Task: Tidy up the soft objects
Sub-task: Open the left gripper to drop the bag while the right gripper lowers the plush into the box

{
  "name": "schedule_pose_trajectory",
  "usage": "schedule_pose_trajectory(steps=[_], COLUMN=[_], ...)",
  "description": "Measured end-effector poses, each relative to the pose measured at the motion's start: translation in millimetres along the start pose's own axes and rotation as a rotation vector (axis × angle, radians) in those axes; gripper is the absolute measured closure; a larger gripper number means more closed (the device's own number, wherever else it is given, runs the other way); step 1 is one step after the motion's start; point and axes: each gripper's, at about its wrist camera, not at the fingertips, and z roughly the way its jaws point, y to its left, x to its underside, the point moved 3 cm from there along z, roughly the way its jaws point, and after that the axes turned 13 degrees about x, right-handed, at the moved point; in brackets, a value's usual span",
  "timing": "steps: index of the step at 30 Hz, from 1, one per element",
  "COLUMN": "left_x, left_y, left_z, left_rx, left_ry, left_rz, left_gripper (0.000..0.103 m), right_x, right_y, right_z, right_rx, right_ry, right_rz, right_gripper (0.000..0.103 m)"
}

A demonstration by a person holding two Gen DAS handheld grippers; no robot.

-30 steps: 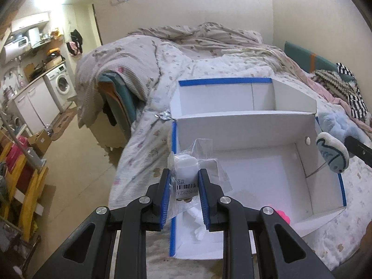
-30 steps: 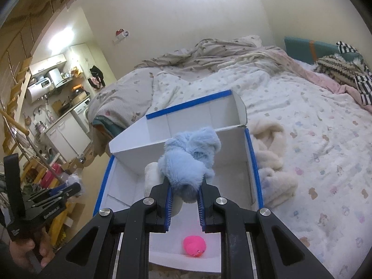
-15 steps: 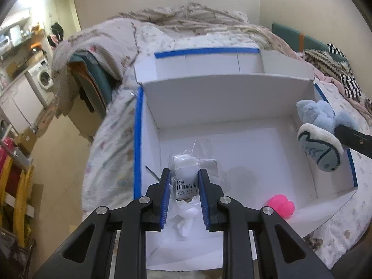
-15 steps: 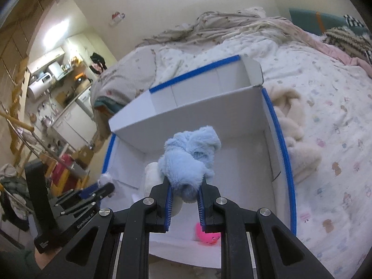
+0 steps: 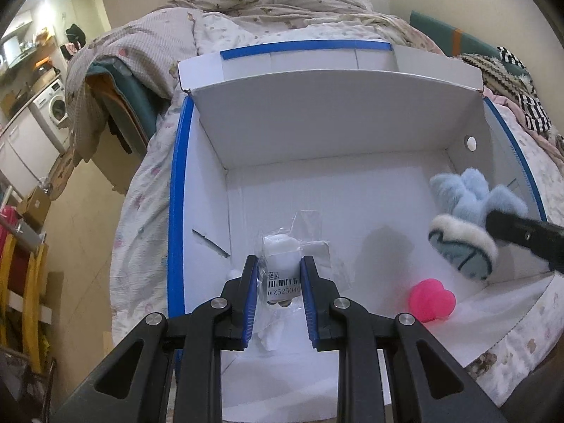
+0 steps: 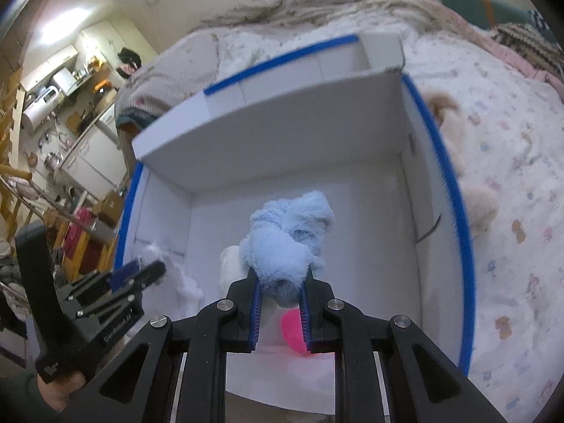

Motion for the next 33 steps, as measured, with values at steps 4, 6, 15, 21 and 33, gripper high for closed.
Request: schedule_pose_trajectory(steps=[4,6,15,21,33], left_x=[0.6,-0.2,1.4,2.3,2.1], left_y=[-0.1,-0.8,5.7,4.9,2.3], left_z=[3.1,3.3,6.6,8.1,1.4], left_rx=[0.005,0.01,0.008,0.005,-0.006], left_ry=[0.007,0.0,0.011,0.005,-0.003], left_rz=[-0.009,0.001,-0.029,-0.03,-0.04], left_gripper=[0.082,0.082,0.082,0.082,0.069], right_x=[5.2,7.0,11.5,8.8,6.5], right_y=[2.8,2.8,-0.5,-0.8,-3.3], right_z=[8.7,11.9,22.4,19.4,13.9], right_rx=[0.012,0.022,0.064,0.074,0.038], right_ry=[0.039,0.055,0.096,0.073,0.046], right_rz=[-0.02,-0.026,-0.034,-0.032,-0.008], right_gripper=[0.083,0.083,0.083,0.083,0.049])
